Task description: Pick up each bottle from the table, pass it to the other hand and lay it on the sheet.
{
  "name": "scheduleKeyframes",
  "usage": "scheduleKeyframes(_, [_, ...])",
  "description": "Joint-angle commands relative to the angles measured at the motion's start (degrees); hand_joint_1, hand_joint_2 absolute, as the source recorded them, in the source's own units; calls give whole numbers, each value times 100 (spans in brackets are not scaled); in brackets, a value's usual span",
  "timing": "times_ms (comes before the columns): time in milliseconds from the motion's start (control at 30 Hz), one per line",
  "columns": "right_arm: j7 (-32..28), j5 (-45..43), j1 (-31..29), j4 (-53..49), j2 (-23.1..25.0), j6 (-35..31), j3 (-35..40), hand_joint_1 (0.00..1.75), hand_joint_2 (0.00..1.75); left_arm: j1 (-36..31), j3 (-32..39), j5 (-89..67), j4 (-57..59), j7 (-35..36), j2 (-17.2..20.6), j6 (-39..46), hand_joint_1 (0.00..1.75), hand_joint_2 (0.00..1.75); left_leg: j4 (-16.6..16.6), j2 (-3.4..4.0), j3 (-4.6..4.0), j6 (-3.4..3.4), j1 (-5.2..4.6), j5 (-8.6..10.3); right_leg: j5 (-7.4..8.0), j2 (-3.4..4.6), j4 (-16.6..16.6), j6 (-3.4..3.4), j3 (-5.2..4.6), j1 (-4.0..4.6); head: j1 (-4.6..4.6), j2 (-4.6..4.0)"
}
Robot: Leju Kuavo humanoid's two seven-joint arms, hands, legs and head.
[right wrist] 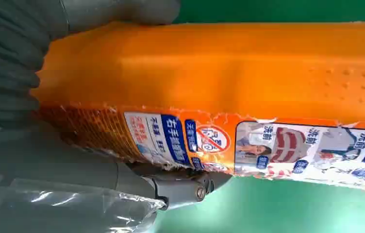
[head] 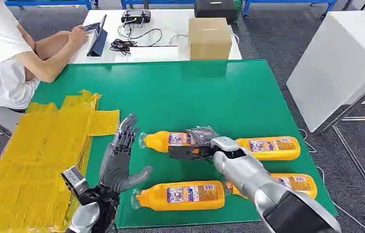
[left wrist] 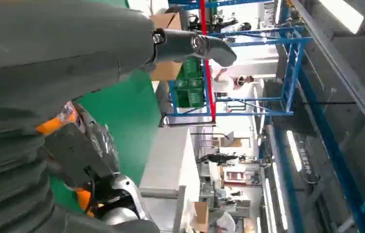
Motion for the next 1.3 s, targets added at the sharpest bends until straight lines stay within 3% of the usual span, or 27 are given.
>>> scheduleKeyframes(33, [174, 196, 58, 446, -11, -305, 374, 173, 175, -183, -90, -25, 336, 39, 85, 30, 0, 175, -14, -8, 18, -6, 5, 2, 1, -12, -19, 0, 24, 5, -2, 0])
scheduleKeyframes(133, [203, 330, 152, 262, 39, -997, 266, 175, 175, -105, -8, -38, 288, 56, 63, 35, 0, 175, -12, -4, 19, -6, 6, -1, -1, -8, -18, 0, 25, 6, 0, 0])
scheduleKeyframes(267, [182, 289, 222, 143, 58, -1214, 147, 175, 175, -62, 7, -38, 252, 56, 60, 32, 0, 175, -11, 5, 19, -6, 5, -2, 0, 1, -15, 0, 22, 5, -2, 0])
scheduleKeyframes(333, [-151, 85, 544, -313, 65, -2080, -328, 175, 175, 7, 7, -47, 158, 46, 52, 20, 0, 175, -9, 2, 14, -5, 4, -1, 0, -2, -11, 1, 18, 4, 0, 0])
scheduleKeyframes(367, [-390, -94, 850, -792, 82, -2835, -765, 175, 175, 68, 8, -53, 92, 43, 59, 18, 0, 175, -13, -1, 17, -5, 6, -1, 0, -5, -18, 1, 23, 6, -2, 0])
scheduleKeyframes(467, [-748, -227, 1500, -2001, 52, -3327, -1345, 175, 175, 216, -4, -74, -40, 38, 102, 41, 0, 175, -9, 1, 11, -4, 5, -4, -3, -2, -12, 0, 16, 5, 0, 0])
scheduleKeyframes(533, [-1016, -480, 1807, -2625, 17, -3287, -1593, 175, 175, 260, -11, -56, -55, 29, 151, 29, 0, 175, -9, 8, 14, -6, 7, -15, -10, 5, -14, 0, 21, 7, -2, 0])
scheduleKeyframes(733, [-1016, -480, 1807, -2625, 17, -3287, -1593, 175, 175, 260, -11, -56, -55, 29, 151, 29, 0, 175, -3, -4, -18, -7, 4, -11, -8, -6, -6, 1, -9, 4, 0, 0])
scheduleKeyframes(833, [-1401, -642, 2038, -2962, 121, -3534, -1898, 175, 175, 279, -16, -46, -79, 18, 171, 15, 0, 175, -4, 4, -22, -6, 3, -10, -6, 1, -6, 2, -15, 4, 0, 0])
scheduleKeyframes(1033, [-1684, -1196, 2419, -3936, 173, -3171, -2066, 175, 175, 215, -11, -35, -35, -7, 171, 10, 0, 175, -3, 0, -28, -6, 2, -10, -8, -2, -2, 1, -21, 2, -2, 0])
scheduleKeyframes(1133, [-1927, -1960, 2679, -4474, 153, -2695, -2034, 175, 175, 135, 28, 170, 109, 85, 119, 129, 0, 175, -2, -2, -20, -8, 4, -15, -13, -5, -3, 0, -11, 4, 0, 0])
scheduleKeyframes(1300, [-2188, -2374, 2973, -4739, 161, -2357, -1869, 175, 175, 73, 56, 412, 278, 243, 140, 116, 0, 175, -8, -12, -27, -6, 2, -6, -7, -14, -6, 0, -19, 2, 0, 0])
